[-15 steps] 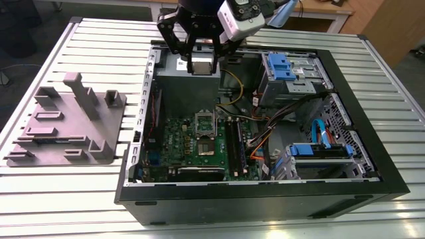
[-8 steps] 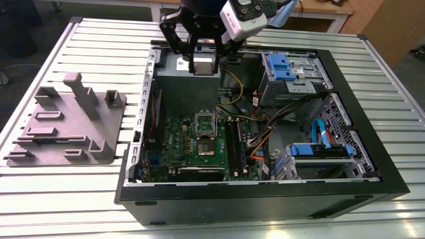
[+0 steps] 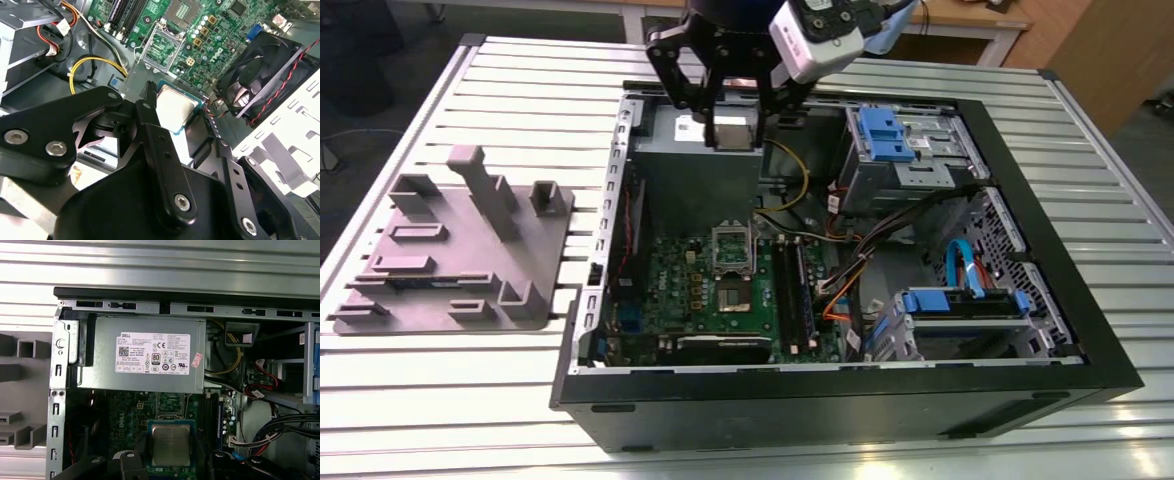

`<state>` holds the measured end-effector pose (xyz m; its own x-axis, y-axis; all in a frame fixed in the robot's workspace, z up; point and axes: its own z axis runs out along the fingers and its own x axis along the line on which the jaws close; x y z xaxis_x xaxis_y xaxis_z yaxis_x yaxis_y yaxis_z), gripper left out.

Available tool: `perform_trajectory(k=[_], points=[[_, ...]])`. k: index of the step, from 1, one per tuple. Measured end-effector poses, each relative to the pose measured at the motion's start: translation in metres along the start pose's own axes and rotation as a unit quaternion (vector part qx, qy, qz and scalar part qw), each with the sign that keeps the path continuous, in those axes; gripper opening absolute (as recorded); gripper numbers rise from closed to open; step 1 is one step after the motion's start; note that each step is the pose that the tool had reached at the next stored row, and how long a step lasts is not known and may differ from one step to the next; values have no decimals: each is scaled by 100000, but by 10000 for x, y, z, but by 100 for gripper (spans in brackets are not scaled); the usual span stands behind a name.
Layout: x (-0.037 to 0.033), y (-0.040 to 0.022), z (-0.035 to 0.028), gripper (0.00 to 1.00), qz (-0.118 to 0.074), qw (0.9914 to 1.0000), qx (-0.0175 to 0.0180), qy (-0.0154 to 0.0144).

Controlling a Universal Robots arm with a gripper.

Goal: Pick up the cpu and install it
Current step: 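Pick up the cpu and move it towards the insertion slot, then place the cpu into insertion slot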

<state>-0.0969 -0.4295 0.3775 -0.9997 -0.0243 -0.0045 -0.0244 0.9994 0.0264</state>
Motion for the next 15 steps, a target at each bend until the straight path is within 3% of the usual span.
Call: perform_trajectory(k=[15], points=[[-30,-1,8,47,1,100000,1,-1]])
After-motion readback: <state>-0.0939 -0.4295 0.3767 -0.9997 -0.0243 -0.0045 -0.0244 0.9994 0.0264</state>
